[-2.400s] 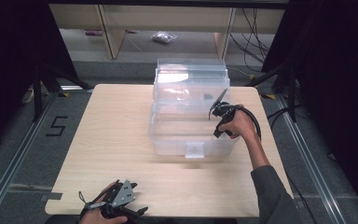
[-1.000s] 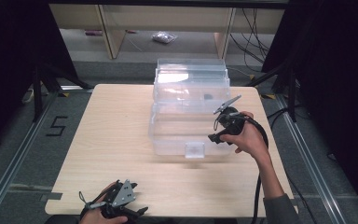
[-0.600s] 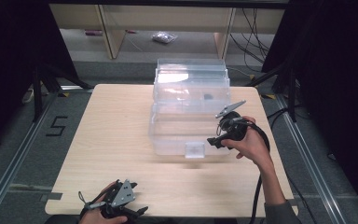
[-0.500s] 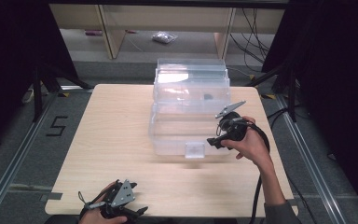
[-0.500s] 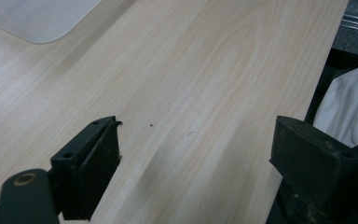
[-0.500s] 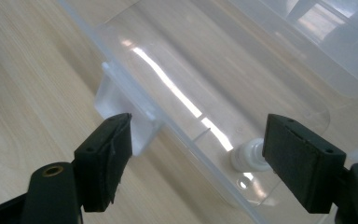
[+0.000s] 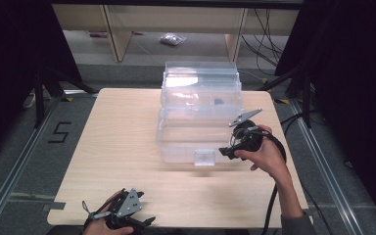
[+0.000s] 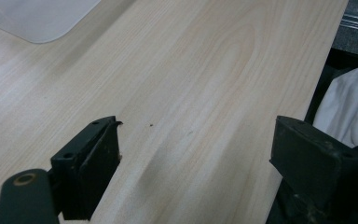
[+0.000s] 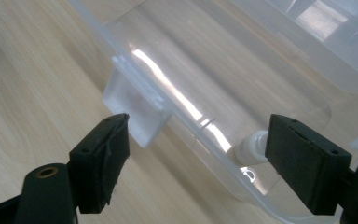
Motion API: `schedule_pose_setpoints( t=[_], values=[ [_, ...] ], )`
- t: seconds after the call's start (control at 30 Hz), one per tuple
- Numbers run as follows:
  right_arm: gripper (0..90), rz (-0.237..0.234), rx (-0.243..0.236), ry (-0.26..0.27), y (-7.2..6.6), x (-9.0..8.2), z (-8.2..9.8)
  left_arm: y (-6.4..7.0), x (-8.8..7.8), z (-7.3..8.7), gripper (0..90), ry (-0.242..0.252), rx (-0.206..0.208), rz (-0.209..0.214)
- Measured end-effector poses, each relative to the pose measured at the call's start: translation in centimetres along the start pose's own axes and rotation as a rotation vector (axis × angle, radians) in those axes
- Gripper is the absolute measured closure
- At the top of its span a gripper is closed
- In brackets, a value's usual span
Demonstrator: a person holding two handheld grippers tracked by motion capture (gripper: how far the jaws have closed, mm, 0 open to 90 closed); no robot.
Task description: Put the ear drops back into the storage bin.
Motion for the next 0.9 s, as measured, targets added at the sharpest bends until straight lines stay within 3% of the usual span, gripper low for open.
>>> schedule_pose_setpoints(
  t=[0.23,0.4,0.53,0.67,0.73,0.8,0.87,0.9],
  values=[
    [22.0,-0.002,0.007,-0.010,-1.1,0.1,0.7,0.0,0.0,0.0,15.0,0.000,0.001,-0.001],
    [21.8,-0.006,-0.025,-0.007,-1.7,0.3,1.0,0.0,0.0,0.0,15.0,0.001,0.000,-0.002],
    [21.0,-0.014,-0.002,-0.003,-2.6,0.3,1.3,0.0,0.0,0.0,15.0,0.002,0.000,-0.001],
    [19.7,-0.032,-0.037,0.016,-3.0,0.2,1.4,0.0,0.0,0.0,15.0,-0.003,0.000,-0.001],
    [19.6,-0.022,-0.012,0.008,-3.2,0.1,1.6,0.0,0.0,0.0,15.0,-0.001,0.002,-0.001],
    [19.2,-0.030,-0.044,0.030,-3.2,0.4,1.7,0.0,0.0,0.0,15.0,0.000,0.001,-0.002],
    [19.0,-0.028,-0.034,0.035,-3.4,0.5,1.9,0.0,0.0,0.0,15.0,-0.002,0.002,-0.002],
    [18.7,-0.039,-0.061,0.035,-3.3,0.5,2.1,0.0,0.0,0.0,15.0,-0.002,0.002,-0.001]
  ],
)
Point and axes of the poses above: each handheld gripper's, and its own axes: x roughly forward along the jaws, z roughly out of its underside, y roughly to its right, the point moved 9 cm from there along x, roughly forward along the jaws, and after that the axes turned 11 degrees about y, right-handed, at the moved point
